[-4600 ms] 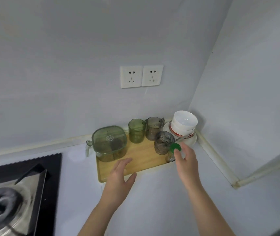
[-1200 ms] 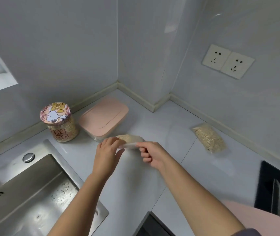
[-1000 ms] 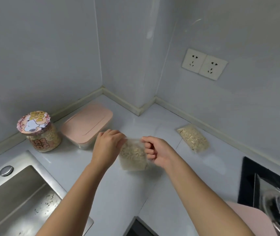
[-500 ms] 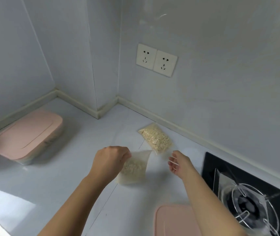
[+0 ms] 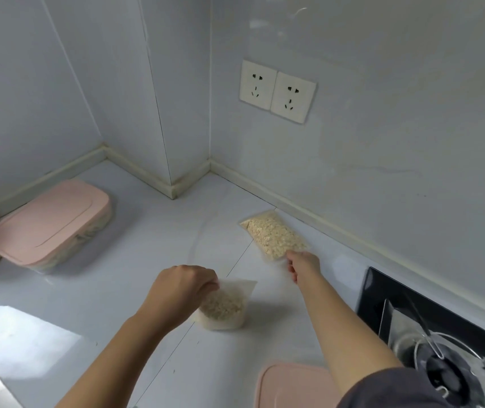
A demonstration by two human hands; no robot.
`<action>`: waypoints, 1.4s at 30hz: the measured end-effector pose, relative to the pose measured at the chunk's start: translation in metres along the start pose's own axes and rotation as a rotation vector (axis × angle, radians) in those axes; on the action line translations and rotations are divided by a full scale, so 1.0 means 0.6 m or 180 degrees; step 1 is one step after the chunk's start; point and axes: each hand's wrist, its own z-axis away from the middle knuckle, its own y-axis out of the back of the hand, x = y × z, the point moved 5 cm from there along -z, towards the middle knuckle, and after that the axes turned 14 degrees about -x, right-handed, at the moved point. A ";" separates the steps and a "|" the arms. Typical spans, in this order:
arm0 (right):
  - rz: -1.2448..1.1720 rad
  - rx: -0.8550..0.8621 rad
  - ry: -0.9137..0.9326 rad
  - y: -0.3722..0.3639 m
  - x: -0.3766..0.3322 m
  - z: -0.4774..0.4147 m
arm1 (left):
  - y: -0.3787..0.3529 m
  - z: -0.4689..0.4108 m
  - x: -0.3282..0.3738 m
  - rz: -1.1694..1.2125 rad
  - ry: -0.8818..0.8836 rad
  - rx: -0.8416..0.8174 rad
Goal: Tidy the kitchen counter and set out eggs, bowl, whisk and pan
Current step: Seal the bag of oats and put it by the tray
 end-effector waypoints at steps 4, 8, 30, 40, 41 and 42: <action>0.0735 0.0044 0.1079 -0.020 -0.088 0.066 | 0.012 0.033 0.005 -0.0110 -0.0159 0.0114; 0.2098 -0.0164 0.1459 -0.052 -0.156 0.138 | 0.039 0.062 -0.004 -0.0160 -0.0178 0.0201; 0.5243 -0.0936 0.2243 -0.235 -0.072 0.335 | -0.005 0.170 -0.045 0.0011 -0.0831 0.0289; 0.4453 -0.1145 0.2235 -0.244 -0.035 0.348 | -0.001 0.151 -0.061 -0.0243 -0.0799 0.0691; 0.4319 -0.1165 0.2188 -0.240 -0.033 0.348 | 0.000 0.145 -0.064 -0.0200 -0.0792 0.0649; 0.4191 -0.1186 0.2130 -0.236 -0.031 0.347 | 0.002 0.140 -0.066 -0.0157 -0.0773 0.0607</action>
